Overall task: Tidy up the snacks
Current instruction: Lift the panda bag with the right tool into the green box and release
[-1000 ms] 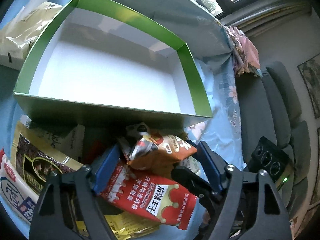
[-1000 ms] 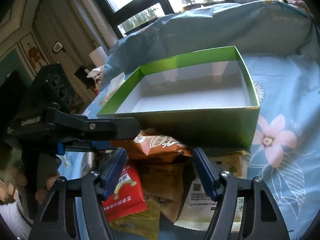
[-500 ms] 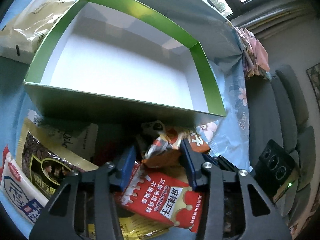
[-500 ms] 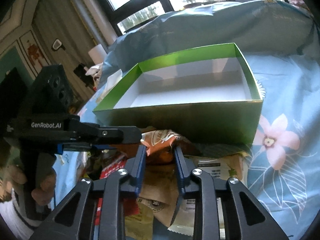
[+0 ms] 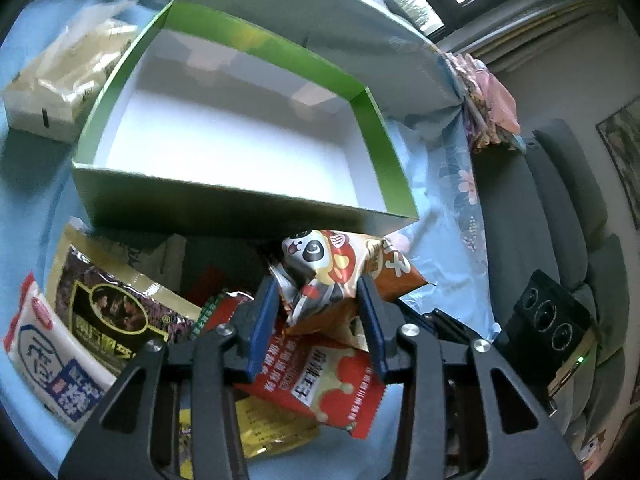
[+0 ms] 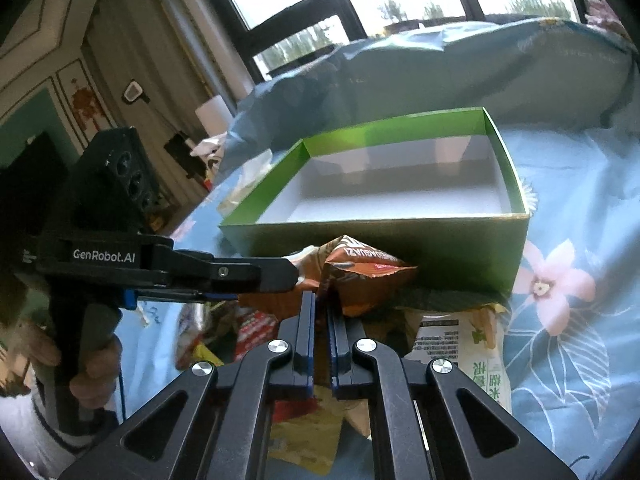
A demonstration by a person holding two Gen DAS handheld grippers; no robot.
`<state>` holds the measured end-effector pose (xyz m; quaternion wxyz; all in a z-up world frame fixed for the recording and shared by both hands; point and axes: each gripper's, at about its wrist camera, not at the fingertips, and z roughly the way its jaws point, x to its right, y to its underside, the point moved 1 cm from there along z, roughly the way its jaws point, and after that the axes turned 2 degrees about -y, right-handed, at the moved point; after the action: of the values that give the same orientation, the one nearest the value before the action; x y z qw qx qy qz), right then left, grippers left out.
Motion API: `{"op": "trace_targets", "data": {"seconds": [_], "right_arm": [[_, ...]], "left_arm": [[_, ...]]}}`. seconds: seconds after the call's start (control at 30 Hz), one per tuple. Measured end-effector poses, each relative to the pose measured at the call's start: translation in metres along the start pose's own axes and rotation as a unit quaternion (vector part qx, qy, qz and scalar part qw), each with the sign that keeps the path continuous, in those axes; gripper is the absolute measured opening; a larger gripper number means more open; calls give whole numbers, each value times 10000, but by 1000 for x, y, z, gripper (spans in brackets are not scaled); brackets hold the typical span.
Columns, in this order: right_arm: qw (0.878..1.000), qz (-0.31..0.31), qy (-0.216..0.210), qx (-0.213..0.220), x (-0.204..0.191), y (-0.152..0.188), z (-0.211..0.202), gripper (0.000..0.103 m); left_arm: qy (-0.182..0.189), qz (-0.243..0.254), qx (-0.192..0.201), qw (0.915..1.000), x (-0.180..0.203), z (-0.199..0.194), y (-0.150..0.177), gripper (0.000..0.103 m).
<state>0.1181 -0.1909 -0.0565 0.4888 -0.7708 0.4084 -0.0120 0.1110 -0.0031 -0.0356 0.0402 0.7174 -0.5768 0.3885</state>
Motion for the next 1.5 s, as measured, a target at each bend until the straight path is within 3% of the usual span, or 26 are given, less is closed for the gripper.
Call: {"op": "trace_targets", "data": {"seconds": [0.3, 0.67, 0.87, 1.23, 1.33, 1.4, 1.43, 1.5], "right_arm": [[9988, -256, 54, 417, -16, -20, -17, 7], [9958, -511, 181, 733, -16, -67, -2, 7], [9971, -417, 194, 603, 0, -79, 24, 7], [9994, 26, 319, 113, 26, -72, 63, 7], [9988, 76, 466, 86, 29, -71, 66, 7], [9982, 101, 581, 58, 31, -71, 66, 10], [9978, 114, 658, 51, 32, -71, 67, 11], [9975, 150, 682, 71, 33, -71, 65, 22]], "left_arm": [[102, 236, 412, 9988, 19, -19, -11, 41], [117, 378, 781, 9962, 24, -19, -56, 41], [41, 228, 701, 9973, 8, 6, -76, 41], [-150, -169, 426, 9988, -16, 37, -83, 41], [-56, -227, 477, 9986, -18, 33, -84, 45], [-63, -238, 525, 9983, -19, 31, -83, 62], [-57, -232, 573, 9981, -18, 28, -83, 65], [-33, -220, 602, 9979, -18, 25, -82, 68]]}}
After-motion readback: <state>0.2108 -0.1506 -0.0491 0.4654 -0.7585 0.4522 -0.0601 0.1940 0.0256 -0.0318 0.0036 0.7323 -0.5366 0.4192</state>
